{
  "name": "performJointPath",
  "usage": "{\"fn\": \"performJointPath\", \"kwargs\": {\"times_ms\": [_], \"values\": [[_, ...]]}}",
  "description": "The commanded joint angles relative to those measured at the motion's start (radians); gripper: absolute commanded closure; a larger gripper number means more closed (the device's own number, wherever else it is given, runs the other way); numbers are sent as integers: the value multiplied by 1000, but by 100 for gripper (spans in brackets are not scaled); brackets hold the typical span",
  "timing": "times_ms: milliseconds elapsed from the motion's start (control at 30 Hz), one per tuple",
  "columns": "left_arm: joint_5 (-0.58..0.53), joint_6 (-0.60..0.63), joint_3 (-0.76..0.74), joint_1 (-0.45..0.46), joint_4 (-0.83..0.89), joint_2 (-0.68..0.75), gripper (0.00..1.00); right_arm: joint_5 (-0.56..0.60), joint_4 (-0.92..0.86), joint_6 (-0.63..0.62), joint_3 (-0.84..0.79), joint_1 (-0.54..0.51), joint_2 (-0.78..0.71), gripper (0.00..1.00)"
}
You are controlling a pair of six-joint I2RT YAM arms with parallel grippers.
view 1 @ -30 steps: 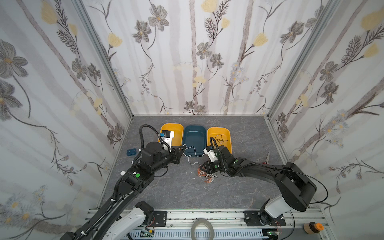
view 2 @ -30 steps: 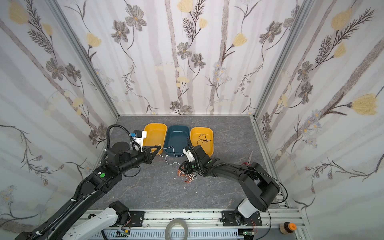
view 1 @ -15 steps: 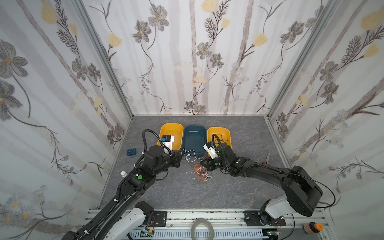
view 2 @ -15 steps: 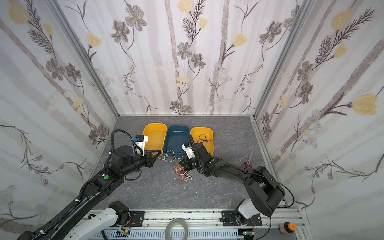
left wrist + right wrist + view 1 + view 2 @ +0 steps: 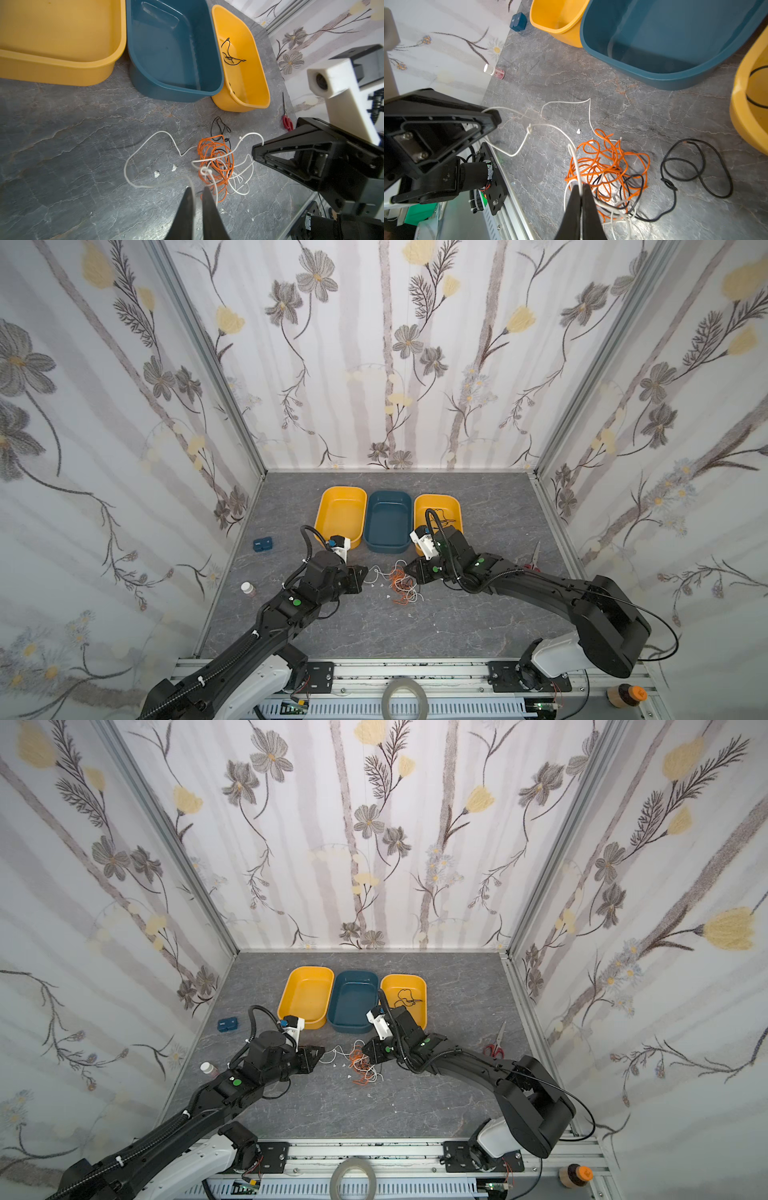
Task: Untangle the cables
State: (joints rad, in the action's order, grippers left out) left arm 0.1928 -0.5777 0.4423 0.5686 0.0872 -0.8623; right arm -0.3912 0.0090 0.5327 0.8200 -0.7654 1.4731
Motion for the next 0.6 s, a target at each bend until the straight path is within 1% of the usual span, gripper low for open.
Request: {"fn": "performJointPath", "kwargs": {"times_ms": [0, 33, 67, 100, 167, 233, 300, 400, 467, 567], "values": [[-36, -12, -9, -2, -46, -21, 63, -15, -11, 83, 17, -2, 23, 100], [-46, -10, -2, -2, -29, -29, 56, -18, -5, 102, 19, -2, 30, 100], [-52, -4, 3, -3, -14, -30, 51, -19, 3, 118, 21, -2, 32, 100], [-61, -1, 10, -3, 7, -30, 46, -18, 8, 136, 22, -2, 33, 100], [-73, 4, 20, -2, 35, -18, 40, -13, 17, 163, 24, -2, 30, 100], [-53, 11, 25, -3, 46, 5, 36, 4, 18, 190, 30, -2, 27, 100], [-5, 29, 40, -2, 53, 21, 33, 17, 18, 210, 37, -2, 26, 100], [38, 71, 90, -2, 136, 44, 29, 30, 17, 223, 46, -2, 23, 100], [41, 84, 112, -1, 177, 65, 26, 38, 12, 223, 49, -2, 18, 100], [20, 82, 113, -2, 201, 97, 16, 43, -2, 228, 58, -2, 9, 100]]}}
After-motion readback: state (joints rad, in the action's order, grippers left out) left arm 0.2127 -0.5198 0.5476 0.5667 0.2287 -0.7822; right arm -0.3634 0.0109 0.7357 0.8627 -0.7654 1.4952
